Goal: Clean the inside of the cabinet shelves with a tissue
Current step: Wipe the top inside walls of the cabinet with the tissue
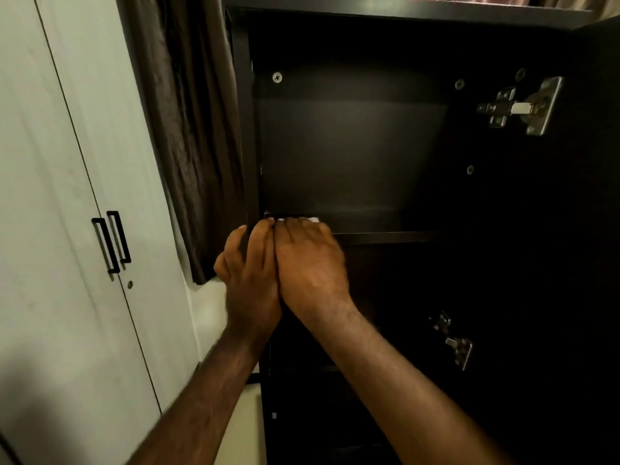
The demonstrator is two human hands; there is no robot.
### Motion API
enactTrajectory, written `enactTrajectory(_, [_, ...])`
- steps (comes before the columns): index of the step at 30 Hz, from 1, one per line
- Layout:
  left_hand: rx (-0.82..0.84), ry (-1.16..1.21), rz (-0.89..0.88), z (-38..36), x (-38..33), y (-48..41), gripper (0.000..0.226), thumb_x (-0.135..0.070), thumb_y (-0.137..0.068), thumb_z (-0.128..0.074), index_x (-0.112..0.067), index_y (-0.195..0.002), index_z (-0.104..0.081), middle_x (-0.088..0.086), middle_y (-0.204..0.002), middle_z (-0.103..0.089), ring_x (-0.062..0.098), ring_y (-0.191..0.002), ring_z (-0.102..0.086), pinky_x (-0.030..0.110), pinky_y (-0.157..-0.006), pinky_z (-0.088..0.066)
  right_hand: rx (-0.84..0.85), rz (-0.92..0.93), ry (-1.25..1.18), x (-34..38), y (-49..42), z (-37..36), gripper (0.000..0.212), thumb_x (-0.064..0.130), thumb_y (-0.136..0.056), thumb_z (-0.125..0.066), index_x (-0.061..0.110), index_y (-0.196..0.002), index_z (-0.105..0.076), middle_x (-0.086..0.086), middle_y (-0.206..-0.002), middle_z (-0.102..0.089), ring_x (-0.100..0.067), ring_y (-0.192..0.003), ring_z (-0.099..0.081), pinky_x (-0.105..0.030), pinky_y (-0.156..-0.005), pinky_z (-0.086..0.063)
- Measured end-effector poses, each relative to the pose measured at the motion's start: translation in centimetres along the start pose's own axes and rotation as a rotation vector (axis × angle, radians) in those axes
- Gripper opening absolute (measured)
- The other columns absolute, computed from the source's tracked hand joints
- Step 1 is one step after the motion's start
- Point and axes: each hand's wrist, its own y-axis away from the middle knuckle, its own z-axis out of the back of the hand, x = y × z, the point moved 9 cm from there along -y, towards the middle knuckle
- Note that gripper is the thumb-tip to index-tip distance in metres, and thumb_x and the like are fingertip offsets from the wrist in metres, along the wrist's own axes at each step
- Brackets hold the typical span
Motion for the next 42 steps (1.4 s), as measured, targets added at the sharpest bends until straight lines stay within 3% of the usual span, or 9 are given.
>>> enactTrajectory(4, [0.022, -0.125, -0.079, -0.6, 0.1, -0.3, 0.066, -0.029, -0.090, -0.060, -0.013, -0.147, -0.032, 0.008, -0.150, -0.033, 0.038, -0.138, -0.031, 0.058, -0.102, -0.037, -0.006, 0.039, -0.027, -2.6, 0.7, 0.4, 0.051, 0.031, -0.086, -0.056, 0.018, -0.135, -0.051, -0.003, -0.131, -0.059, -0.022, -0.124, -0.054, -0.037, -0.111, -0.035])
enactTrajectory(9, [-0.083, -0.127, -0.032, 0.6, -0.5, -0.5, 0.064, 0.001, -0.081, -0.061, -0.008, -0.142, -0.047, 0.008, -0.144, -0.046, 0.035, -0.134, -0.035, 0.050, -0.097, -0.036, -0.086, -0.150, 0.177, -14.4, 3.5, 2.7, 0.041, 0.027, -0.064, -0.059, 0.017, -0.103, -0.062, -0.005, -0.100, -0.066, -0.027, -0.094, -0.063, -0.035, -0.091, -0.044])
enactTrajectory(13, [-0.066, -0.117, -0.036, 0.6, -0.5, -0.5, 0.066, 0.003, -0.078, -0.064, -0.007, -0.141, -0.048, 0.011, -0.142, -0.047, 0.035, -0.133, -0.035, 0.052, -0.098, -0.038, 0.169, -0.430, 0.341, -21.0, 4.3, 3.8, 0.052, 0.056, -0.071, -0.066, 0.020, -0.109, -0.064, -0.002, -0.105, -0.066, -0.021, -0.098, -0.063, -0.034, -0.088, -0.050])
enactTrajectory(16, [-0.044, -0.096, 0.000, 0.3, -0.4, -0.5, 0.068, 0.006, -0.077, -0.065, -0.008, -0.142, -0.048, 0.010, -0.143, -0.046, 0.036, -0.134, -0.035, 0.055, -0.100, -0.039, 0.451, -0.485, 0.261, -20.2, 2.7, 2.6, 0.092, 0.087, -0.061, -0.060, 0.020, -0.124, -0.060, -0.007, -0.127, -0.061, -0.028, -0.115, -0.059, -0.038, -0.092, -0.048])
enactTrajectory(19, [-0.046, -0.097, 0.025, 0.2, -0.6, -0.5, 0.067, 0.007, -0.078, -0.064, -0.007, -0.141, -0.048, 0.011, -0.142, -0.047, 0.037, -0.133, -0.037, 0.056, -0.100, -0.039, 0.670, -0.406, 0.047, -16.7, 0.3, 1.0, 0.118, 0.099, -0.042, -0.054, 0.032, -0.140, -0.050, 0.001, -0.148, -0.047, -0.026, -0.132, -0.048, -0.038, -0.104, -0.043])
enactTrajectory(25, [0.099, -0.075, 0.040, -0.9, 0.1, -0.2, 0.073, -0.025, -0.085, -0.067, -0.012, -0.148, -0.034, 0.008, -0.151, -0.032, 0.040, -0.138, -0.028, 0.062, -0.098, -0.042, 0.650, 0.048, -0.271, -4.1, -3.6, -1.7, 0.086, 0.071, -0.051, -0.075, 0.038, -0.127, -0.055, 0.010, -0.126, -0.060, -0.018, -0.111, -0.060, -0.039, -0.093, -0.053])
enactTrajectory(30, [0.058, -0.102, -0.047, -0.5, 0.2, -0.2, 0.068, -0.044, -0.089, -0.049, -0.010, -0.147, -0.037, 0.006, -0.152, -0.030, 0.042, -0.137, -0.029, 0.055, -0.100, -0.037, 0.539, 0.182, -0.176, -1.0, -4.1, -1.7, 0.068, 0.044, -0.071, -0.075, 0.024, -0.130, -0.050, 0.001, -0.124, -0.056, -0.021, -0.114, -0.056, -0.045, -0.089, -0.053])
enactTrajectory(35, [-0.034, -0.176, -0.060, -0.5, 0.4, -0.2, 0.064, -0.013, -0.089, -0.066, -0.009, -0.147, -0.039, 0.006, -0.149, -0.034, 0.042, -0.133, -0.034, 0.057, -0.096, -0.038, 0.422, 0.112, -0.078, -4.0, -1.9, -0.3, 0.061, 0.035, -0.074, -0.066, 0.020, -0.131, -0.048, -0.002, -0.132, -0.054, -0.026, -0.119, -0.055, -0.041, -0.090, -0.049])
enactTrajectory(42, [-0.078, -0.163, -0.057, 0.5, -0.3, -0.2, 0.070, 0.008, -0.080, -0.066, -0.008, -0.144, -0.045, 0.005, -0.146, -0.039, 0.037, -0.132, -0.035, 0.049, -0.095, -0.034, 0.213, -0.287, 0.378, -18.4, 4.1, 4.0, 0.042, 0.023, -0.075, -0.062, 0.014, -0.116, -0.058, -0.006, -0.114, -0.063, -0.024, -0.102, -0.063, -0.035, -0.084, -0.055])
